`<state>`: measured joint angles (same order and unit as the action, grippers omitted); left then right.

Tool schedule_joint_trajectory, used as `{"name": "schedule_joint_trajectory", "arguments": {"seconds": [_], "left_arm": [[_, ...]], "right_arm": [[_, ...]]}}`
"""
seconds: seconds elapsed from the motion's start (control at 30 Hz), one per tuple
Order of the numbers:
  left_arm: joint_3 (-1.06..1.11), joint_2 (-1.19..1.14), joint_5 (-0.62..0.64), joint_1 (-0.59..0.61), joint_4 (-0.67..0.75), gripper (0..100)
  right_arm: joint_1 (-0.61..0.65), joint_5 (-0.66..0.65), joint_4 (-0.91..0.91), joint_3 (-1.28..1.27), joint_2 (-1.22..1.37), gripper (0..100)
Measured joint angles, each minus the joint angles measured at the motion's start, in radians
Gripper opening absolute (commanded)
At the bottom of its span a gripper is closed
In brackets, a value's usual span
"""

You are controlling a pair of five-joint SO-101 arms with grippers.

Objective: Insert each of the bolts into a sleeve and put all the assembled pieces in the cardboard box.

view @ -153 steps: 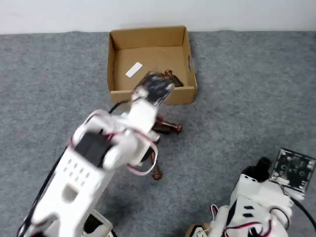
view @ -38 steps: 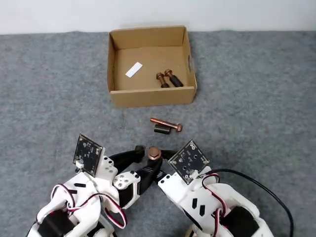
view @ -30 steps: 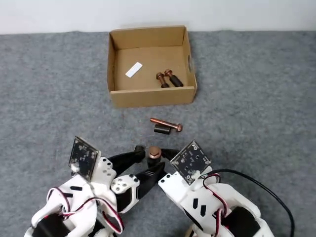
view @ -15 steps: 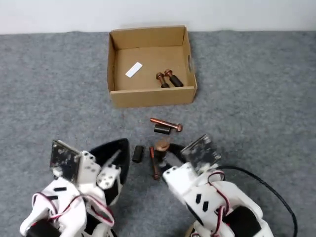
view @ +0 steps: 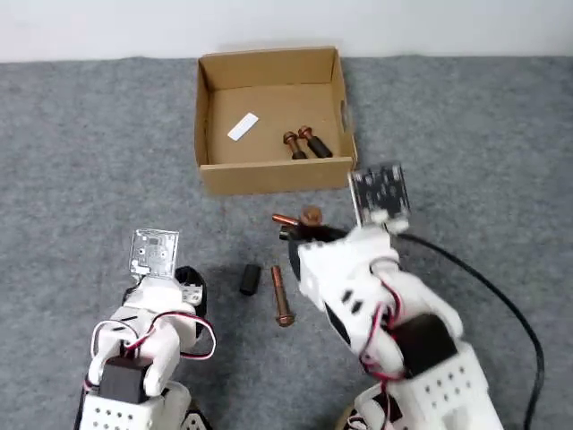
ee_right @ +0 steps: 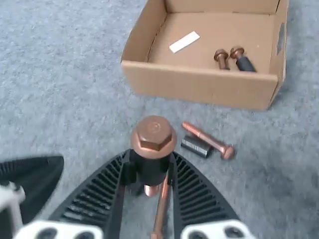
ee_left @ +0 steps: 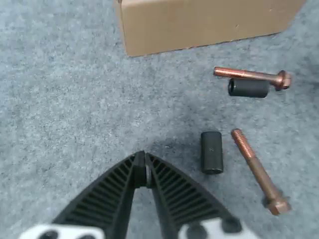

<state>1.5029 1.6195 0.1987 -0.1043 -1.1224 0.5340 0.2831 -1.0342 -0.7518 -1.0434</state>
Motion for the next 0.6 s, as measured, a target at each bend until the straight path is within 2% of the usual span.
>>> {"name": "schedule_joint_trajectory", "arguments": {"seconds": [0.27, 0.6], "left_arm": [[0.186, 0.000, -0.003, 0.003, 0.143, 0], [0.193, 0.000, -0.005, 0.018, 0.180, 0]], "right_arm": [[-0.083, -0.049, 0.249, 0.176, 0.338, 0.8], [-0.169, -0.222, 0.586, 0.382, 0.793, 0.8]]}}
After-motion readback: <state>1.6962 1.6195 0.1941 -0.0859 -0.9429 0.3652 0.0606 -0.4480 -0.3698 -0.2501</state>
